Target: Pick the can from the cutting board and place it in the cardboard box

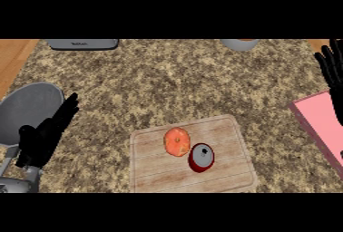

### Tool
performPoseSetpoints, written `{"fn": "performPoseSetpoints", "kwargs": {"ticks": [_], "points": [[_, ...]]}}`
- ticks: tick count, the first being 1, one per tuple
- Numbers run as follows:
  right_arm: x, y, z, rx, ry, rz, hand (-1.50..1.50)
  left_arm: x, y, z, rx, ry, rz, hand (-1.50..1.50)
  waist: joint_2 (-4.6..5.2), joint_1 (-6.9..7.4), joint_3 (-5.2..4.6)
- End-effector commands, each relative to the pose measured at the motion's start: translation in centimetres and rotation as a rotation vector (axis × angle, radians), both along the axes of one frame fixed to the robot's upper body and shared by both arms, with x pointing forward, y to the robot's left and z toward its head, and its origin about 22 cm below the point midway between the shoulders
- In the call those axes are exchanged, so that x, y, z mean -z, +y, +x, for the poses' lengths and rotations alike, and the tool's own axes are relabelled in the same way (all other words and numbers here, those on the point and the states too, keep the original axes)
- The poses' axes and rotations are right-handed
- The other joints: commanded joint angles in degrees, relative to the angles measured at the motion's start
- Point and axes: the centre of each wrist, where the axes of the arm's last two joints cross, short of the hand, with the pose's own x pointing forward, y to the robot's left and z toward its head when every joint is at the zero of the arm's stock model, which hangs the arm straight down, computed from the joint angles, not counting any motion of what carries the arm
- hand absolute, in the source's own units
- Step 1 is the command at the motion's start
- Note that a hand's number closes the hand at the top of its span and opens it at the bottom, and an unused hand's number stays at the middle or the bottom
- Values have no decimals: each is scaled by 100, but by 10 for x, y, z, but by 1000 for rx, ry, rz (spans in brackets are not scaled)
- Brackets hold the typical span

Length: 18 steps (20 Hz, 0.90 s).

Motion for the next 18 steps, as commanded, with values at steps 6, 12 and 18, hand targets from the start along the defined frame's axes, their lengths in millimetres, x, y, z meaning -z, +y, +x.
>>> {"fn": "performPoseSetpoints", "kwargs": {"ticks": [6, 12, 18], "points": [[-108, 56, 19, -517, -174, -26, -150, -63, -26, 34, 230, -370, 85, 0, 85, 173, -8], [-74, 47, 38, -558, -148, -386, -150, -50, -33, 41, 267, -336, 41, 0, 144, 148, 9], [-80, 55, 27, -683, -335, -640, -150, -51, -37, 36, 267, -326, 49, 0, 108, 121, 10]]}}
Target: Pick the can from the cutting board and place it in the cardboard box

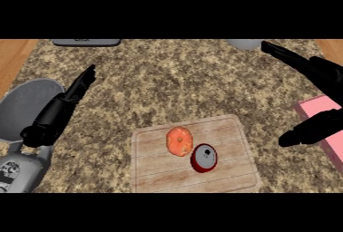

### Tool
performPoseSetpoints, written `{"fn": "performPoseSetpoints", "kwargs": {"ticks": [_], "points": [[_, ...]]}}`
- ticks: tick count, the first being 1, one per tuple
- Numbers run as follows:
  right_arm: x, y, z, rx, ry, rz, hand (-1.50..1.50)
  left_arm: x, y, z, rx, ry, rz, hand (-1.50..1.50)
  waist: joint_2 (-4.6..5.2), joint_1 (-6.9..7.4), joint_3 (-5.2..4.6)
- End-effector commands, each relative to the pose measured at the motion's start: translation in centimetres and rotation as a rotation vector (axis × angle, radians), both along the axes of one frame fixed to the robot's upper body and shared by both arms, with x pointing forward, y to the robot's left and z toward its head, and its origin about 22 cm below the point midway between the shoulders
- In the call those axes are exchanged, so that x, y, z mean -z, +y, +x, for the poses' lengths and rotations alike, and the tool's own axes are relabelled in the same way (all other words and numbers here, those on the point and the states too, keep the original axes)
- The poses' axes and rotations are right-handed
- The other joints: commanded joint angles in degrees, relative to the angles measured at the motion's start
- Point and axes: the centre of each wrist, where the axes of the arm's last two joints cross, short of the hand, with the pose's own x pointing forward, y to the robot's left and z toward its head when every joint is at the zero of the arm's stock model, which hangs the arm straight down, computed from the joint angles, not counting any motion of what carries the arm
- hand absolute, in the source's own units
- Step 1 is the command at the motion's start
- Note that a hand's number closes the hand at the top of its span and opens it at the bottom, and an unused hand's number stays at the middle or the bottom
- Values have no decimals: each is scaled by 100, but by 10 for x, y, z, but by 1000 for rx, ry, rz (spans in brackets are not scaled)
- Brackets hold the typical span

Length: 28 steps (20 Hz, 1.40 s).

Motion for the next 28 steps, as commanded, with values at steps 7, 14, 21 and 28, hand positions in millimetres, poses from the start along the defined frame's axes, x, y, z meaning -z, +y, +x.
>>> {"fn": "performPoseSetpoints", "kwargs": {"ticks": [7, 14, 21, 28], "points": [[-21, 34, -29, -132, -143, -527, -150, 15, 1, -8, 0, 14, 2, 0, -60, -83, -10], [-29, 85, -77, -148, -224, -775, -150, 2, 14, -5, -14, 14, 16, 0, -60, -96, -10], [-22, 126, -114, -83, -209, -914, -150, 10, 3, -4, -7, 2, 4, 0, -42, -82, -10], [-13, 132, -118, -53, -133, -968, -150, 6, 4, 0, 11, 3, -13, 0, -27, -69, -6]]}}
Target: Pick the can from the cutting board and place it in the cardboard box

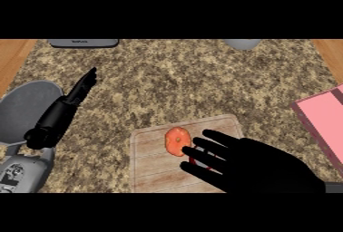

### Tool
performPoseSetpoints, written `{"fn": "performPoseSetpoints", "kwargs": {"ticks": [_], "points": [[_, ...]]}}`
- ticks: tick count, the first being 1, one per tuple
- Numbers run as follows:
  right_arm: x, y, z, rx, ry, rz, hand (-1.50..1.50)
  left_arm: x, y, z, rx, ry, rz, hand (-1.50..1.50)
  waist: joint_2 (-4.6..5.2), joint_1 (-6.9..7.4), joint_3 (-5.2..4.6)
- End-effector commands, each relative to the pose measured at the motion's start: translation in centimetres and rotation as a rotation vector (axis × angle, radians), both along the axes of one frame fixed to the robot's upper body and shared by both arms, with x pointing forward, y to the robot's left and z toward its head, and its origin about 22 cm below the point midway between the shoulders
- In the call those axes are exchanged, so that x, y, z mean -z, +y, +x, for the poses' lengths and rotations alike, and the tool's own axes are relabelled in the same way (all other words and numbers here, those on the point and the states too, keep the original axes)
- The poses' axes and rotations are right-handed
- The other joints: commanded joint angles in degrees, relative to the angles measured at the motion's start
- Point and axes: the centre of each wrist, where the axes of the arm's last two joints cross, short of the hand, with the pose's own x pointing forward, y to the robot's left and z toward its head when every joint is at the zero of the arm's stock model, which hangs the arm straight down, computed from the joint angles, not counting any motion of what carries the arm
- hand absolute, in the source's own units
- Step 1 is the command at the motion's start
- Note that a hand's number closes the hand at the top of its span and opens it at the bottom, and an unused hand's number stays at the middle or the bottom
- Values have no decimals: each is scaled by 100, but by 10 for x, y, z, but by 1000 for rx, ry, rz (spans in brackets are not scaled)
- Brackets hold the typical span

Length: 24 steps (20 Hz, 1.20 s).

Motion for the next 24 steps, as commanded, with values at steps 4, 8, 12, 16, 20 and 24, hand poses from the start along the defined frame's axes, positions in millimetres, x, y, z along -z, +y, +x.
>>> {"fn": "performPoseSetpoints", "kwargs": {"ticks": [4, 8, 12, 16, 20, 24], "points": [[22, 21, -14, 42, -26, -53, -150, -13, 19, 9, -9, -21, -5, 0, 13, 12, 5], [32, 30, -18, 73, -70, -57, -150, -19, -13, 9, -7, -14, -10, 0, 9, 6, 6], [44, 44, -17, 65, -81, -55, -150, -17, 22, 11, -6, -26, 8, 0, 12, 14, 4], [54, 30, -4, 69, -96, -83, -150, -5, -7, -4, 8, -25, 2, 0, 10, 24, 5], [59, 35, 0, 100, -128, -106, -150, -12, 7, 2, 11, -2, 4, 0, 10, 15, 5], [82, 45, 6, 96, -116, -104, -150, 1, 6, 13, -2, 7, 3, 0, 16, 4, 4]]}}
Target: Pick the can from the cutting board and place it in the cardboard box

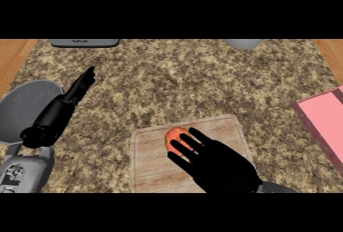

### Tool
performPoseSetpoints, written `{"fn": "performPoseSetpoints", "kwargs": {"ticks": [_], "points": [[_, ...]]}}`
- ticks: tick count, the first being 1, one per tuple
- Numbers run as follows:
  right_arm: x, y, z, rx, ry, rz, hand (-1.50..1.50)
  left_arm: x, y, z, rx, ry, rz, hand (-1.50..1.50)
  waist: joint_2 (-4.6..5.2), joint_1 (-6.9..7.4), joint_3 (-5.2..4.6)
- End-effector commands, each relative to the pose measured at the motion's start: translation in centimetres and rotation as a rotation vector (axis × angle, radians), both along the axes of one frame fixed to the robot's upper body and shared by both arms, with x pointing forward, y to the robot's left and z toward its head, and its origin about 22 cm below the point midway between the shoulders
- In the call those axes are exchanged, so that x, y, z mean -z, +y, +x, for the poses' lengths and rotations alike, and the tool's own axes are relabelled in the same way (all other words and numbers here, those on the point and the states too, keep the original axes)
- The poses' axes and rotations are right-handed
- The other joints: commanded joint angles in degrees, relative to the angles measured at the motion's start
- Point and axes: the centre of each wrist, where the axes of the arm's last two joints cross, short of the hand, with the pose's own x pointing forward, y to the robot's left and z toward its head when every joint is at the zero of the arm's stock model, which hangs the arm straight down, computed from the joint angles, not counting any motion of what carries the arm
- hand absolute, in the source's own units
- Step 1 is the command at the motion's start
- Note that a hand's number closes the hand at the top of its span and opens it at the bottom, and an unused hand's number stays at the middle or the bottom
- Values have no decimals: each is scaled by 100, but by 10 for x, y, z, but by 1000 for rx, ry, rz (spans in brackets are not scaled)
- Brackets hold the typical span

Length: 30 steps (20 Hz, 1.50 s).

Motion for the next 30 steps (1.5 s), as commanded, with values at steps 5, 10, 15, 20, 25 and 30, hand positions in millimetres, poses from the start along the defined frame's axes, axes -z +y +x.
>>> {"fn": "performPoseSetpoints", "kwargs": {"ticks": [5, 10, 15, 20, 25, 30], "points": [[22, 6, 10, -22, 44, -2, -150, -10, -14, -15, 3, 4, -3, 0, -6, 18, 1], [42, 5, 17, -4, 51, -27, -150, 5, 5, 2, -4, -8, 7, 0, 1, -7, -1], [66, 10, 21, 19, -1, -51, -150, -8, -5, -6, -3, -11, 13, 0, -3, 12, 0], [76, -7, 28, 27, 33, -34, -150, -2, 3, 9, -18, -6, 4, 0, 3, -15, 0], [79, 23, 47, -35, 42, -54, 150, 7, -12, 1, -3, -6, -5, 0, 4, 21, -1], [77, -2, 53, -153, -29, 40, 150, 0, -3, 5, 9, 3, 3, 0, 3, 7, 0]]}}
